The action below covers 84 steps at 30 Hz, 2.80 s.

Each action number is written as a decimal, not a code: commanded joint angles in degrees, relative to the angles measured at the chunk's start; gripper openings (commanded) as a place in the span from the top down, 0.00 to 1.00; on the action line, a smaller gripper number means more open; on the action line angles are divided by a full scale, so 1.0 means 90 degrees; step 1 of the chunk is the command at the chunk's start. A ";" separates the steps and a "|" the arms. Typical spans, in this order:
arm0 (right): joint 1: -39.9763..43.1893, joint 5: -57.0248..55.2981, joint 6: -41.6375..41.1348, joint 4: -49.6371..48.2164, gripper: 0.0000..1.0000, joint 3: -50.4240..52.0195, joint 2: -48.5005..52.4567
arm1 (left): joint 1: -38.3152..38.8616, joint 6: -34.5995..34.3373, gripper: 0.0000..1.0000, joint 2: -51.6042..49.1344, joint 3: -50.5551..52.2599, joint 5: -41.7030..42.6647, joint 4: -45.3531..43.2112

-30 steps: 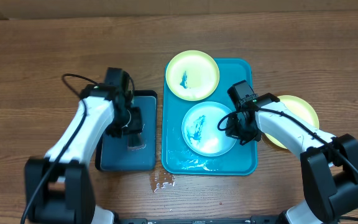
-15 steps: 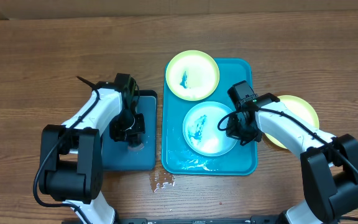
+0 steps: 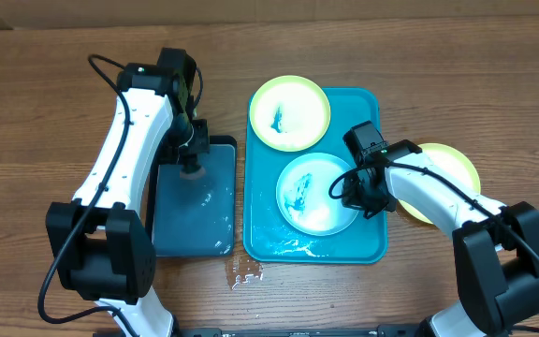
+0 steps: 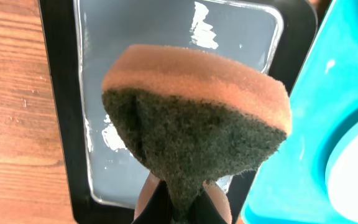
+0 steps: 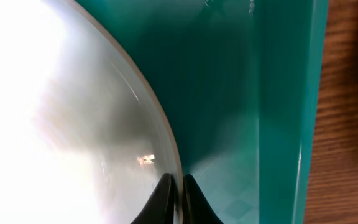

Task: Clean dirty plates on tray and stack at the side
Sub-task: 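Grasp the sponge from the black tray with the left gripper, then scrub the light blue plate with the sponge in the left gripper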

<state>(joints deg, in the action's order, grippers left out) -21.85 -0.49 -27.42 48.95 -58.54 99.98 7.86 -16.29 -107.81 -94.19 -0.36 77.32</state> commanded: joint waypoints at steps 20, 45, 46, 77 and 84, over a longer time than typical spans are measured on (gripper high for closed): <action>0.0029 0.0257 0.0403 -0.0243 0.96 0.0095 -0.0070 | 0.2824 -0.0947 0.96 -0.0872 0.0250 0.1851 -0.2348; 0.0029 0.0257 0.0384 -0.0197 0.96 0.0095 -0.0070 | 0.2669 -0.0872 0.96 -0.2023 0.0172 0.0748 -0.1836; 0.0029 0.0255 0.0384 -0.0197 0.96 0.0095 -0.0070 | 0.2705 -0.0714 0.96 -0.2033 0.0204 0.1409 -0.2008; 0.0029 0.0257 0.0357 -0.0019 0.96 0.0095 -0.0070 | 0.2492 -0.1409 0.96 -0.2057 0.0136 -0.1205 -0.0889; 0.0029 0.0253 0.0359 0.0017 0.96 0.0095 -0.0070 | 0.2516 -0.0962 0.96 -0.2057 -0.0104 -0.0556 -0.1447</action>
<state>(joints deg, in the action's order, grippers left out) -22.22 6.68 -24.47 47.57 -58.39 99.90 32.01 -27.90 -124.53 -94.70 -0.89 67.09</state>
